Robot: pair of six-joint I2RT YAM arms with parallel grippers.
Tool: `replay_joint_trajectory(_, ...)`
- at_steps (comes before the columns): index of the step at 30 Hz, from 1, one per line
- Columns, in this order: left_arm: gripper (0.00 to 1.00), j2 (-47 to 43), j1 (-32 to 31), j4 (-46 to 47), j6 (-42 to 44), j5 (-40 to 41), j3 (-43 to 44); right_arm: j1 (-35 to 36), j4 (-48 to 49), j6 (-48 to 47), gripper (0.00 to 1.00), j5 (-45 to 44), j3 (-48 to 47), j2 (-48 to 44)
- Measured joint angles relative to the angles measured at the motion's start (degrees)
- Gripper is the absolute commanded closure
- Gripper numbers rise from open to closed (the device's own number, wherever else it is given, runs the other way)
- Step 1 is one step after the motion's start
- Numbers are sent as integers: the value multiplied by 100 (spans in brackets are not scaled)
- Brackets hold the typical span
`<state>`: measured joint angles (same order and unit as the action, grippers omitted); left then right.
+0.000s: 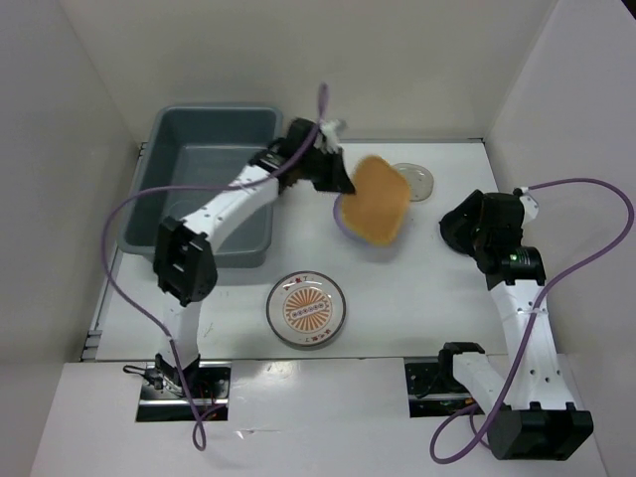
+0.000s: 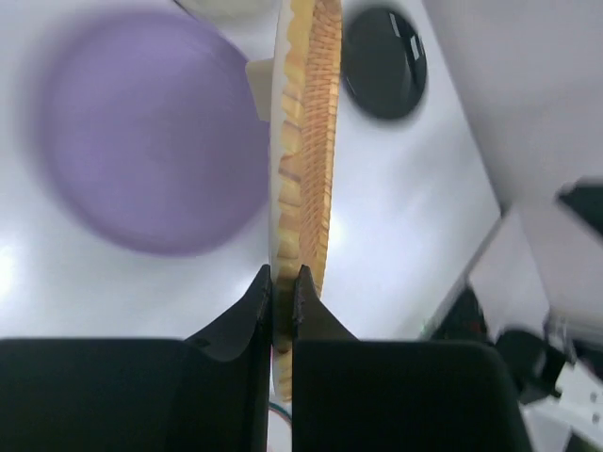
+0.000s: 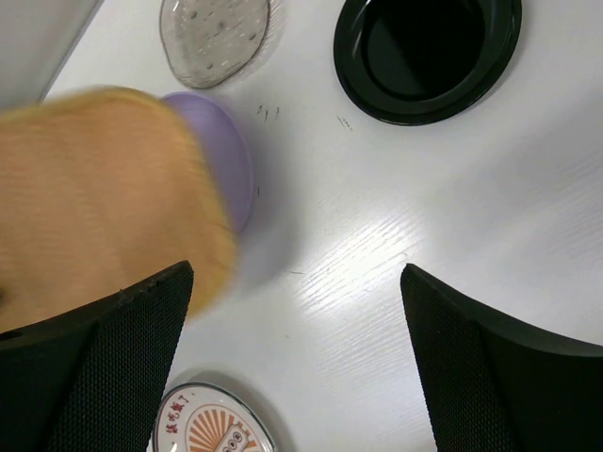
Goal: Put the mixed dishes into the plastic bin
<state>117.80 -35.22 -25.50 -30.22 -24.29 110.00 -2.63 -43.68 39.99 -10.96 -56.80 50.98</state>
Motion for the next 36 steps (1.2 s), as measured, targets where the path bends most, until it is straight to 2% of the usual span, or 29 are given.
replay_joint_trajectory(2,100,-286,579,24,-42,74,44,0,0,2,5,50,0,39)
replay_joint_trajectory(9,100,-938,3195,188,-350,608,-17,0,44,4,5,177,2,39)
replay_joint_trajectory(13,100,-1156,4089,197,-479,813,-240,0,55,2,5,254,2,76)
replay_joint_trajectory(17,100,-1259,4426,142,-476,916,-555,0,61,0,5,304,15,116)
replay_joint_trajectory(24,100,-1185,4577,83,-468,905,-1038,0,72,-7,5,326,26,118)
replay_joint_trajectory(36,100,-212,4634,313,-509,881,-1185,-26,74,-26,5,323,26,118)
